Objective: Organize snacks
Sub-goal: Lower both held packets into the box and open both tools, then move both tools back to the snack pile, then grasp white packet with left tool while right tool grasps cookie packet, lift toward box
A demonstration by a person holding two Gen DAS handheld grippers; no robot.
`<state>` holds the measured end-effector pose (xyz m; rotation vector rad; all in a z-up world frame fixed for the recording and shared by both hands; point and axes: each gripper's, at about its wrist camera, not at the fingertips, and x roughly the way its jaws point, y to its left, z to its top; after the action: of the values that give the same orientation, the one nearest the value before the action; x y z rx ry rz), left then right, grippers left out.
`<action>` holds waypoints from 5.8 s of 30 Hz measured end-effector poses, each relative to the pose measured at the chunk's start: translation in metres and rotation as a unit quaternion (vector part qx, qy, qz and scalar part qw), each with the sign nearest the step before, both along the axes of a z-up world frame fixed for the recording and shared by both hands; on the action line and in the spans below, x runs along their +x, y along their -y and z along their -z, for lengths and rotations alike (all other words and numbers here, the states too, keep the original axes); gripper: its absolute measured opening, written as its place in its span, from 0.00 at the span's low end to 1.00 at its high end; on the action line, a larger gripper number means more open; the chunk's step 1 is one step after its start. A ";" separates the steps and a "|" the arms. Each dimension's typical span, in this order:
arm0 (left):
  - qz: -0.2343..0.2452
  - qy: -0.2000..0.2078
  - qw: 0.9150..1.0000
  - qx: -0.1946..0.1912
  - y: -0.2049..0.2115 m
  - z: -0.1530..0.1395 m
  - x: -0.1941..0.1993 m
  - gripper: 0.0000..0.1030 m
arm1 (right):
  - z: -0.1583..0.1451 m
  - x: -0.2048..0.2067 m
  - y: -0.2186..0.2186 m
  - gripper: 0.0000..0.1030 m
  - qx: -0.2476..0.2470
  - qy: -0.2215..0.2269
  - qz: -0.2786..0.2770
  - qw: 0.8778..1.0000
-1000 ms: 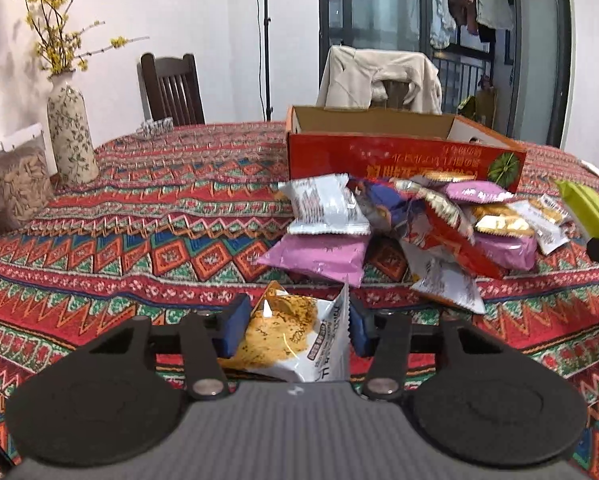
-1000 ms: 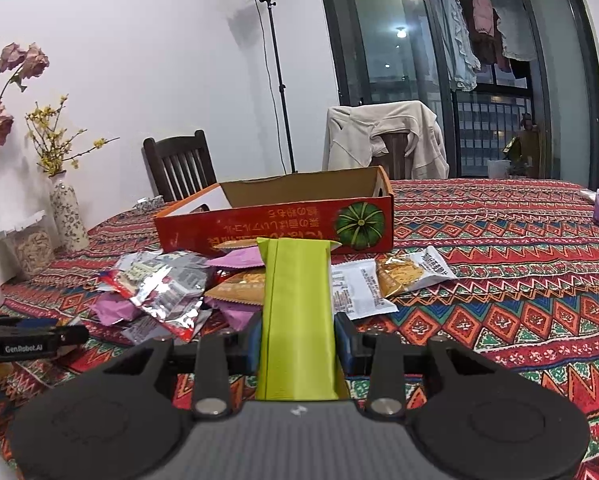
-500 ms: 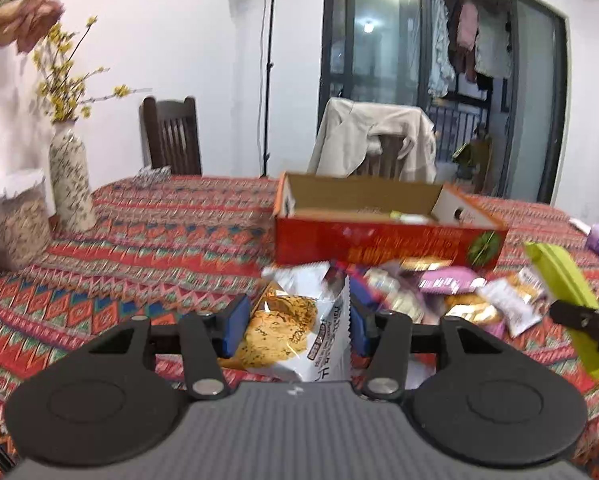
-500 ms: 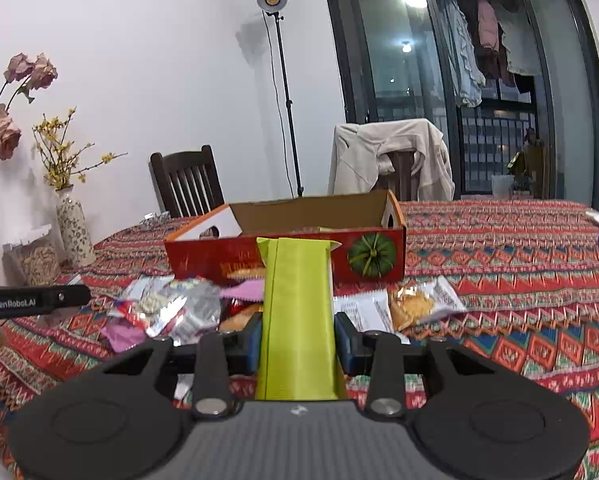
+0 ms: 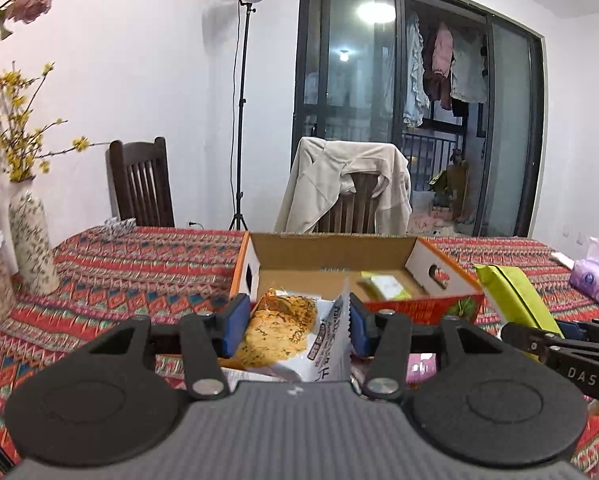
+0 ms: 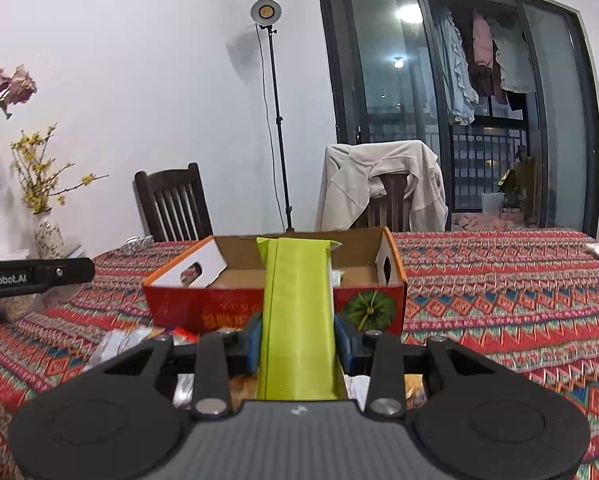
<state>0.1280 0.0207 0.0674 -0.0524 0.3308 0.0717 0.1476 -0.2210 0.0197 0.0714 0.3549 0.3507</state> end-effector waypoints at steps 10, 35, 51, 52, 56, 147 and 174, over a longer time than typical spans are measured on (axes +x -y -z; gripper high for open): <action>0.011 0.019 1.000 0.005 0.003 -0.031 0.057 0.50 | -0.033 0.057 -0.011 0.34 -0.003 0.022 0.013 1.000; -0.046 -0.046 0.997 -0.031 -0.034 0.000 0.212 0.50 | -0.007 0.222 -0.038 0.34 -0.009 -0.019 0.042 0.999; -0.030 -0.052 0.996 -0.062 -0.040 0.025 0.219 1.00 | 0.017 0.233 -0.036 1.00 -0.016 -0.065 0.018 0.998; -0.031 -0.054 0.996 -0.064 -0.040 0.025 0.218 1.00 | 0.017 0.233 -0.035 1.00 -0.014 -0.067 0.019 0.998; -0.035 -0.064 0.995 -0.062 -0.039 0.025 0.221 1.00 | 0.016 0.234 -0.032 1.00 -0.008 -0.069 0.021 0.997; -0.067 -0.115 0.987 -0.091 -0.069 0.057 0.036 1.00 | 0.018 0.017 -0.015 0.38 -0.042 -0.077 0.062 0.994; -0.066 -0.127 0.987 -0.076 -0.040 0.052 0.040 0.44 | 0.016 0.010 -0.001 0.38 -0.017 -0.063 0.060 0.996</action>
<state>0.1680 0.0608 0.0158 -0.2175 0.5883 0.1853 0.1575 -0.2205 0.0036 0.0820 0.4794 0.2225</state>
